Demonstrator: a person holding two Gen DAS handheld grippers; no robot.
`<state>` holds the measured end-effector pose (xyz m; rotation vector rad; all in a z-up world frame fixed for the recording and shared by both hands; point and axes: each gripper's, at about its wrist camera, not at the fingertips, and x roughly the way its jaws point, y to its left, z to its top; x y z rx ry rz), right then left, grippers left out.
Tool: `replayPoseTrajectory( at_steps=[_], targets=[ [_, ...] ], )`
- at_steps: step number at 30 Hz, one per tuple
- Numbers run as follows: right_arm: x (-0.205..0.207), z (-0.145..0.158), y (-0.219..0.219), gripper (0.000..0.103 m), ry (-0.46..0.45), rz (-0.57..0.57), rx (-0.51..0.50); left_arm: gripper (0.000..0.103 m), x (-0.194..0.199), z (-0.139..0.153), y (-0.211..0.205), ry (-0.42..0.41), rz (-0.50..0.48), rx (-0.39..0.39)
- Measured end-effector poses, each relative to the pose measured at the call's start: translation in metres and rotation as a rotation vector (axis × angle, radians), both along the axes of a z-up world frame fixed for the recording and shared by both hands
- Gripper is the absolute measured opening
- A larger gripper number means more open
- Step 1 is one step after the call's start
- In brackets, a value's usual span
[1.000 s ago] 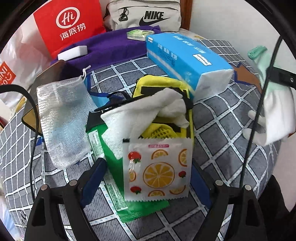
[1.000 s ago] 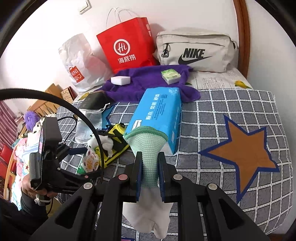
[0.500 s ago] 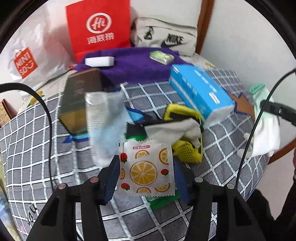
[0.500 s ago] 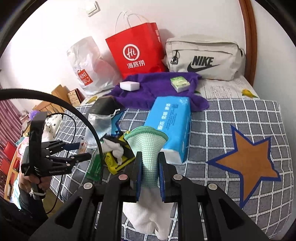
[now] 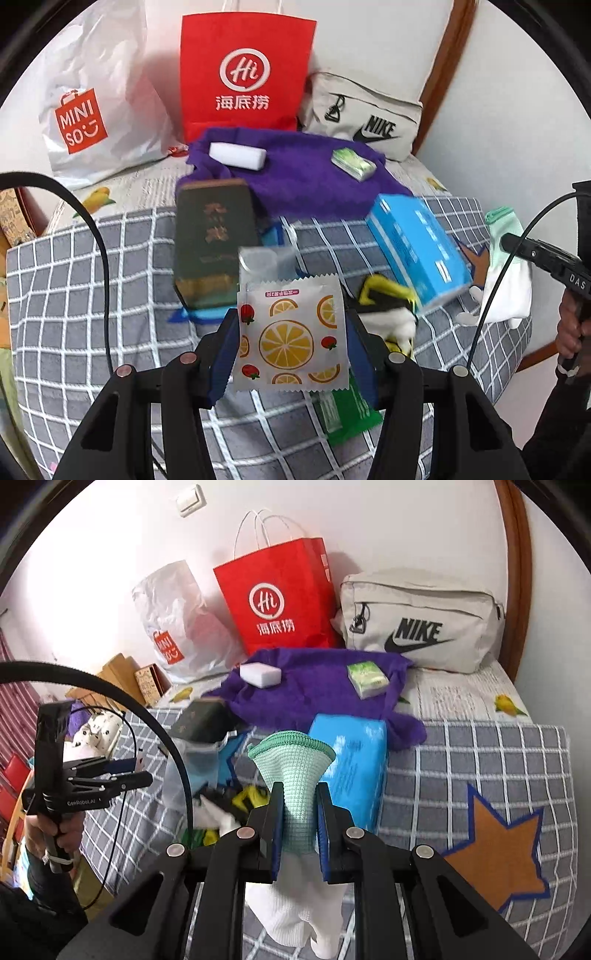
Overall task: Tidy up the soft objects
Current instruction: 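Grasp the orange-print wipe packet with the left gripper while the right gripper holds the glove, then place wipe packet on purple towel with left gripper while right places the glove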
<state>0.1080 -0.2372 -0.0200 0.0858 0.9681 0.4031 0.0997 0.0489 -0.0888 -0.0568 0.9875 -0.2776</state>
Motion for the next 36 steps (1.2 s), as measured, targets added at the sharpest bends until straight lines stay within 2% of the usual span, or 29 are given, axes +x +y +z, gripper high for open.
replayPoseTrajectory(
  at_steps=[7,12,20,25,28,32,36],
  targets=[
    [0.053,0.017,0.01,0.016,-0.054,0.023,0.012,0.053,0.036,0.02,0.018,-0.041,0.032,0.025],
    [0.097,0.027,0.013,0.016,-0.085,0.012,0.016,0.053,0.076,0.03,0.028,-0.058,0.054,0.042],
    [0.17,0.034,0.016,0.016,-0.148,-0.04,0.008,0.053,0.136,0.041,0.03,-0.063,0.05,0.02],
    [0.212,0.005,0.021,0.016,-0.119,-0.055,-0.007,0.053,0.177,0.032,0.015,-0.04,0.032,0.031],
    [0.228,-0.028,0.024,0.016,-0.061,-0.038,-0.033,0.053,0.198,0.023,0.007,-0.02,0.024,0.039],
    [0.243,-0.078,0.027,0.016,0.08,0.002,-0.041,0.053,0.221,0.007,0.001,0.009,0.016,0.039],
    [0.252,-0.104,0.031,0.016,0.16,0.021,-0.038,0.053,0.236,-0.011,-0.006,0.04,0.008,0.064]
  ],
)
